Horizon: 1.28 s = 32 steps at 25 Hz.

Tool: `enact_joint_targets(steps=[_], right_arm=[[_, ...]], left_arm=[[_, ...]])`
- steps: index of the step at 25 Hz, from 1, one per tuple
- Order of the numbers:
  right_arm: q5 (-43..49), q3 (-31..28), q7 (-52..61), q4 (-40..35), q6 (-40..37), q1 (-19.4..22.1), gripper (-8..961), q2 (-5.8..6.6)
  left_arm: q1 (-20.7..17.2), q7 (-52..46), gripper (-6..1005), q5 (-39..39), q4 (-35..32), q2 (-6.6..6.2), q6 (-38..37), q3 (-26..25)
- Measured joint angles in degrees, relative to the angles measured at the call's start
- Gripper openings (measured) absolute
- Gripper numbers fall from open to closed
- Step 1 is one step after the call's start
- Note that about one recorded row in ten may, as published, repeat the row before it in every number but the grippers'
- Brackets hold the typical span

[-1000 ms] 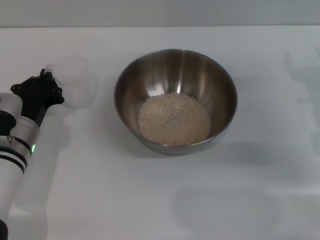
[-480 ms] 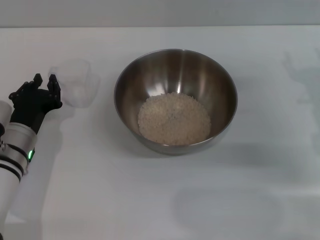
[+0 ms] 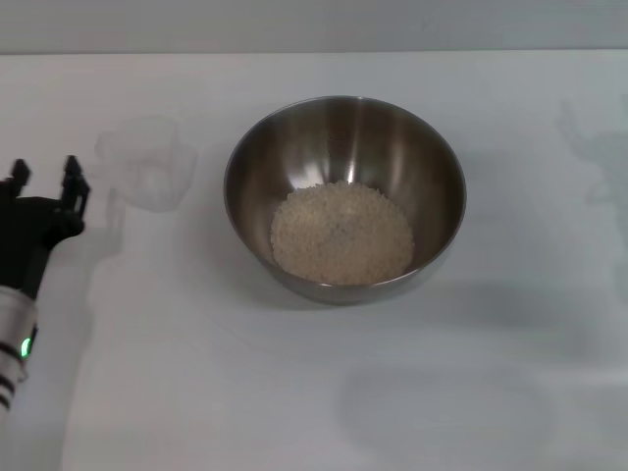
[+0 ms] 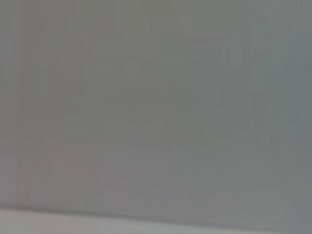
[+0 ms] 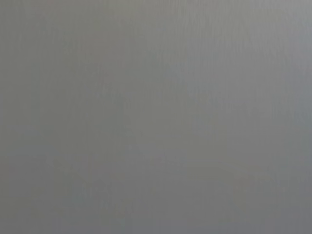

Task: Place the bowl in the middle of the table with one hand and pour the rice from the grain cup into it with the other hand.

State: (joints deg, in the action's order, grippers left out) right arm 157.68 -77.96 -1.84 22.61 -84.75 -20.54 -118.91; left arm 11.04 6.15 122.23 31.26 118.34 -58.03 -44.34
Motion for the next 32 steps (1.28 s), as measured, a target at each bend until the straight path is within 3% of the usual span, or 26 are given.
enact_joint_targets(steps=[11,20,32], right_arm=[[-0.51,-0.17,0.45,-2.67,-2.22,0.42,816,-0.31],[-2.95,-0.19,1.66,-4.48,-2.06,-0.66,817,-0.44],[-2.97,-0.1,1.67,-6.81,-2.02,-2.46,817,-0.44]], left_arm=[[-1.3,-5.92,616,0.03,-9.47,0.39,-25.7,10.13],[-0.91,-6.82,834,-0.45,-10.29,0.4,-28.71,10.3],[0.52,-6.91,834,-0.51,-10.88,0.49,-27.64,10.38]])
